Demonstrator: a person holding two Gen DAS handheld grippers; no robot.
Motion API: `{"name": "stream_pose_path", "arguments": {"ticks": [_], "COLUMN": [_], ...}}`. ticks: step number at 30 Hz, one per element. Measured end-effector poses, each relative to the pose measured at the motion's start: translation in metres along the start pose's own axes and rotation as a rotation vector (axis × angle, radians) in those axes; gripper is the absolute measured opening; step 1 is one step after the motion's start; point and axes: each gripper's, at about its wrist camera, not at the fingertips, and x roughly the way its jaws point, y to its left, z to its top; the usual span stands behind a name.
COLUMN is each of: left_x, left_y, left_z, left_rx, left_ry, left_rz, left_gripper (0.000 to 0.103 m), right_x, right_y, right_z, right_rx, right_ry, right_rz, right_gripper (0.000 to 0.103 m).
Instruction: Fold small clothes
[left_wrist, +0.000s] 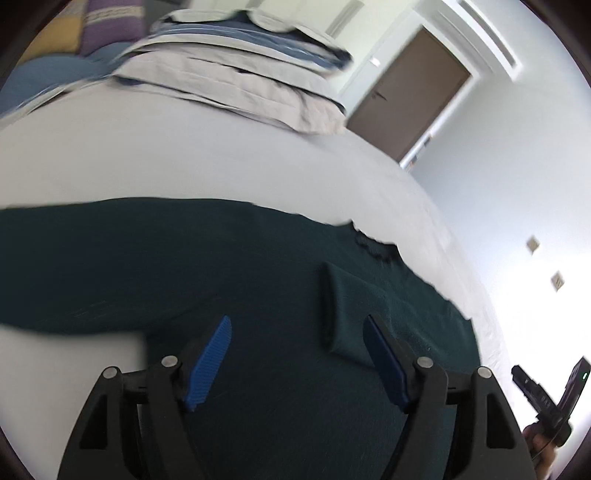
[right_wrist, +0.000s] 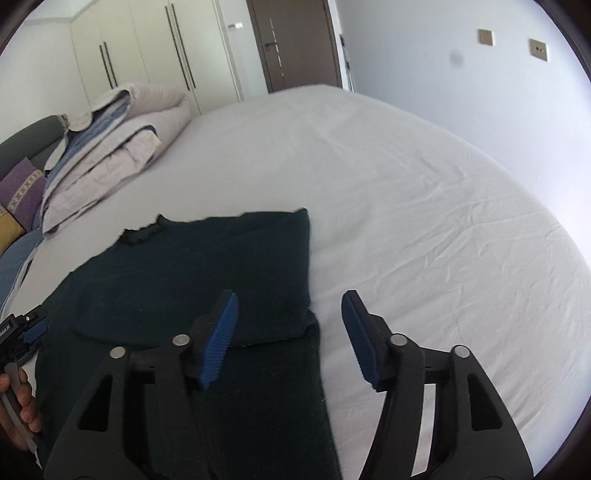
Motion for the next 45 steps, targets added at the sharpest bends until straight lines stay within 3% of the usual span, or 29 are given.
{"name": "stream_pose_path", "arguments": {"ticks": [4,9,12,16,20,22,23,25,26,31,34,38,41,45], "left_x": [-0.061,-0.128,-0.152,-0.156,-0.146,-0.141,-0.136,-0.130,-0.133,-0.139,-0.127,-0.090,-0.049,0.009], "left_y": [0.092,0.217,0.272,0.306,0.330,0.337,0.341,0.344,0.341,0.279,0.217,0.099,0.004,-0.098], "left_z": [-0.004,-0.015,-0.023,-0.020,-0.004,0.005,0.007,0.013,0.014,0.043,0.069,0.089,0.074,0.023], "left_rx": [-0.251,-0.640,-0.819,-0.901,-0.960,-0.969,-0.977,-0.979,-0.961,-0.712,-0.512,-0.158,0.118,0.415], "left_ry": [-0.052,-0.202,-0.288,-0.341,-0.370,-0.369,-0.360,-0.340,-0.333,-0.321,-0.287,-0.223,-0.168,-0.097], "left_rz": [0.013,0.001,-0.001,0.005,0.013,0.051,0.062,0.078,0.094,0.169,0.188,0.219,0.229,0.223], "left_gripper": [0.071,0.070,0.070,0.067,0.056,0.040,0.026,0.013,0.007,0.008,0.008,0.008,0.008,0.008], "right_x": [-0.025,-0.032,-0.032,-0.040,-0.046,-0.048,-0.049,-0.050,-0.050,-0.040,-0.037,-0.036,-0.036,-0.035], "right_y": [0.038,0.079,0.100,0.117,0.120,0.119,0.118,0.112,0.108,0.086,0.073,0.054,0.035,0.014], "right_z": [-0.013,-0.031,-0.038,-0.048,-0.052,-0.052,-0.052,-0.051,-0.051,-0.055,-0.060,-0.066,-0.072,-0.081], "right_rx": [-0.055,-0.010,-0.020,-0.025,-0.016,-0.012,-0.009,-0.001,0.005,0.048,0.075,0.115,0.152,0.189], "right_ry": [-0.006,0.058,0.076,0.097,0.102,0.096,0.093,0.090,0.091,0.107,0.115,0.112,0.110,0.115], "right_rz": [0.109,0.260,0.293,0.312,0.316,0.312,0.310,0.309,0.309,0.305,0.302,0.299,0.288,0.272], "right_gripper": [0.066,0.066,0.066,0.066,0.066,0.065,0.065,0.062,0.061,0.056,0.056,0.055,0.056,0.056]}}
